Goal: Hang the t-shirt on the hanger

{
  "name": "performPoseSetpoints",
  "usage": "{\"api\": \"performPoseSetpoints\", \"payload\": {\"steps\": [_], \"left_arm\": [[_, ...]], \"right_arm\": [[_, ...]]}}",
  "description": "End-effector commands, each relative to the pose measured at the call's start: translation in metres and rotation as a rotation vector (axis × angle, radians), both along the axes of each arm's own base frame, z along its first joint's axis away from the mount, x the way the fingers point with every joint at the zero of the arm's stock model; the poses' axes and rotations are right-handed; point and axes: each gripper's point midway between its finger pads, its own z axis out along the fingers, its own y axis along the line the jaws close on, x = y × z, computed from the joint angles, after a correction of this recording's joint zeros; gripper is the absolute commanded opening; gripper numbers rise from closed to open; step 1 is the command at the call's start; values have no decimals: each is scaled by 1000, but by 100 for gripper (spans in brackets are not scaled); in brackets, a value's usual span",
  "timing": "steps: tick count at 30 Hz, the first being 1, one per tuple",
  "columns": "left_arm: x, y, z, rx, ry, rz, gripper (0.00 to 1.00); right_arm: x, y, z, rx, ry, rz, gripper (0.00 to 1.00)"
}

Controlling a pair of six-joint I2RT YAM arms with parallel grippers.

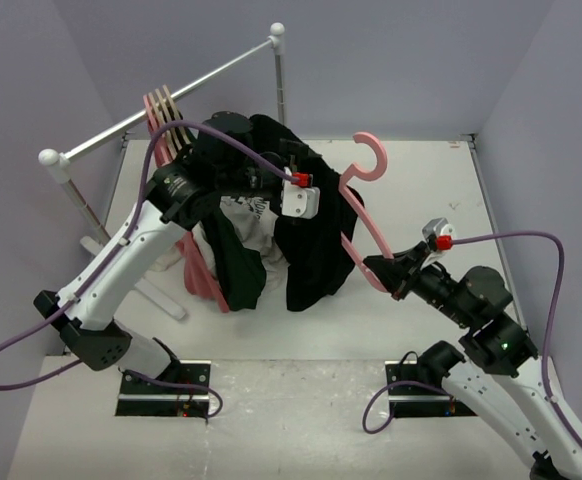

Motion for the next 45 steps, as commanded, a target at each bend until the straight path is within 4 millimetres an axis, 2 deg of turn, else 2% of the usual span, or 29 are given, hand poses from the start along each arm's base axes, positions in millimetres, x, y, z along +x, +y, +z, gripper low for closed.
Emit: {"api": "performPoseSetpoints", "payload": {"steps": [1,4,8,13,14,16,18,20,24,26,27,30,31,32,34,35,36,40,42,45], "left_arm": [[-10,5,-30,89,22,-58,76],[-10,3,-27,91,20,-65,73],[-1,7,-38,128,20,-23,70],[-4,13,-56,161,54,-6,58],[-7,15,-57,164,55,-3,51],[-10,17,-61,171,69,-5,47],[-15,18,-64,173,98,0,14],[-18,19,-67,170,129,16,0],[-25,21,-72,172,183,39,0],[-30,25,-67,148,208,55,0],[-32,26,-61,122,213,68,0],[-28,31,-53,44,229,147,0],[-22,32,-46,3,221,187,0],[-17,34,-40,-36,214,224,0],[-4,41,-28,-113,202,326,0],[-2,43,-27,-129,205,351,0],[1,46,-22,-148,197,377,0],[6,52,-19,-202,175,421,0],[8,52,-13,-247,177,434,0],[14,48,-15,-261,202,450,0]], "right_arm": [[-14,7,42,13,-152,98,0],[-19,9,43,8,-182,128,0],[-25,10,44,-14,-209,161,0],[-23,11,45,-30,-217,161,0],[-21,10,46,-35,-227,156,0],[-19,10,47,-36,-233,144,0],[-15,11,50,-36,-246,136,0],[-14,12,55,-28,-261,139,0],[-9,18,57,-24,-266,149,0],[-3,20,54,-30,-251,139,0],[0,20,52,-31,-243,133,7],[9,16,53,-8,-213,74,51],[12,11,55,7,-205,35,61],[15,6,56,24,-194,-6,70],[26,-17,57,56,-153,-160,74],[24,-29,63,87,-156,-212,78],[22,-46,66,119,-138,-289,79],[14,-66,57,163,-31,-376,78],[11,-66,49,174,44,-377,74],[1,-53,49,212,86,-299,70]]}}
